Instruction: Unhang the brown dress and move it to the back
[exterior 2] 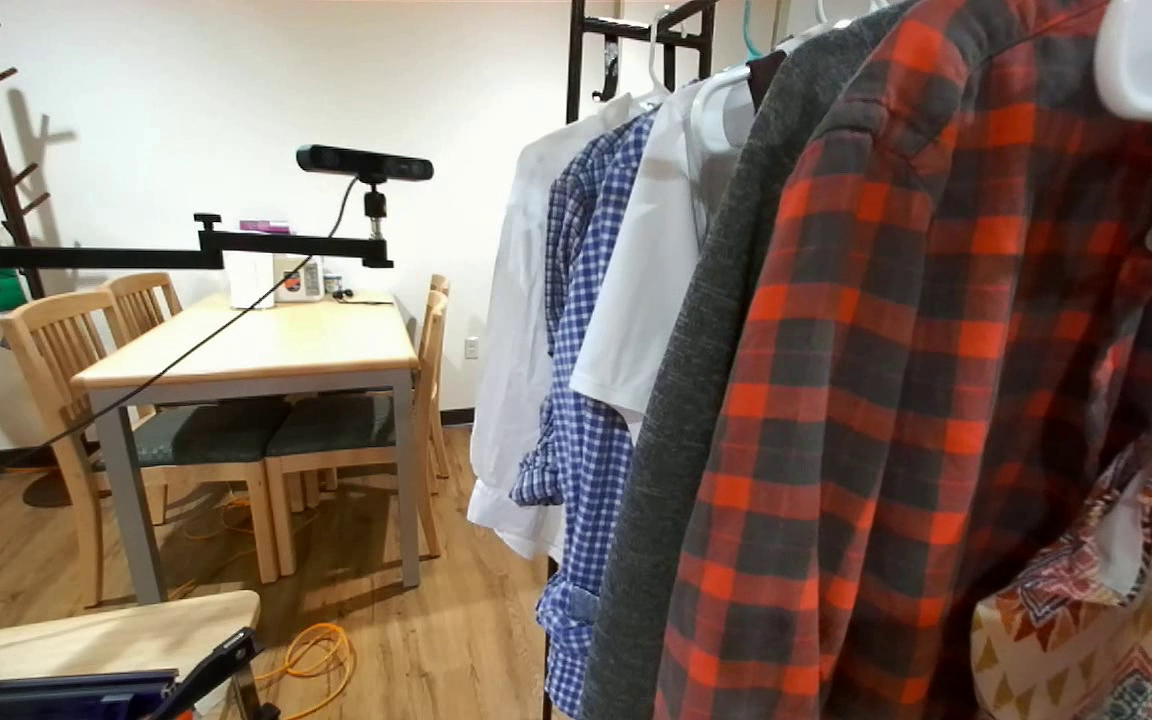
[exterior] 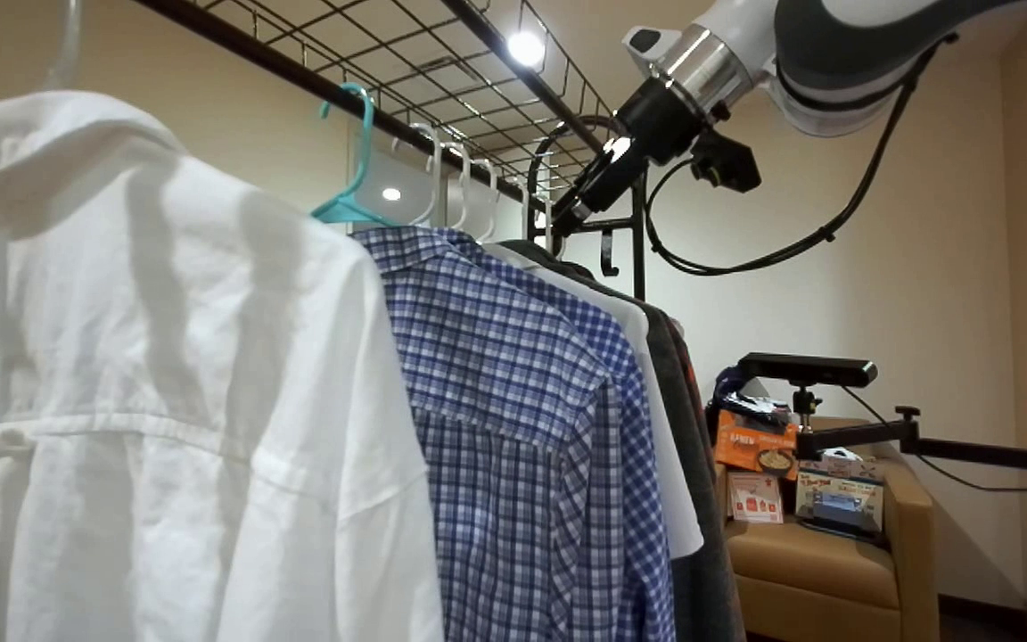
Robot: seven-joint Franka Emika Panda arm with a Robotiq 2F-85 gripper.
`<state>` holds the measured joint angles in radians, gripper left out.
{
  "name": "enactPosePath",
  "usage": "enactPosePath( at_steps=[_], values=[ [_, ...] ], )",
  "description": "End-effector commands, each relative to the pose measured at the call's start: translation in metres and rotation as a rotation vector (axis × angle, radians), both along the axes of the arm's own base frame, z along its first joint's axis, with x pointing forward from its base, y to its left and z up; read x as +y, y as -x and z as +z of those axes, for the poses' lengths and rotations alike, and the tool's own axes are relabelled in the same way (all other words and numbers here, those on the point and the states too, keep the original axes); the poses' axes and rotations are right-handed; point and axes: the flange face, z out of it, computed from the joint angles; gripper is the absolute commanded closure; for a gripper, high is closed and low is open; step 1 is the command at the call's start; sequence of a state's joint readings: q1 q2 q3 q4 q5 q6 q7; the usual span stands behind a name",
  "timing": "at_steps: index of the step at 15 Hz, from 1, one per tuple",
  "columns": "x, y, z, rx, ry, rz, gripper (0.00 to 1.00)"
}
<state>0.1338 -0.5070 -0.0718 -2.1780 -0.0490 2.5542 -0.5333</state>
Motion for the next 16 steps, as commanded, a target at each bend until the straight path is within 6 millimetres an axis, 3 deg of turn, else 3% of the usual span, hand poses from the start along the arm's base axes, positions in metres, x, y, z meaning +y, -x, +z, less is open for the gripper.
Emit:
enactPosePath(
  at_steps=[1, 4, 9, 16],
  values=[
    [0.000, 0.000, 0.004, -0.005, -0.001, -0.001, 0.00],
    [0.000, 0.000, 0.006, -0.009, -0.001, -0.002, 0.00],
    [0.000, -0.019, 0.002, -0.164, -0.128, -0.090, 0.00],
    [-0.006, -0.060, -0.031, -0.198, -0.231, -0.191, 0.00]
  ],
)
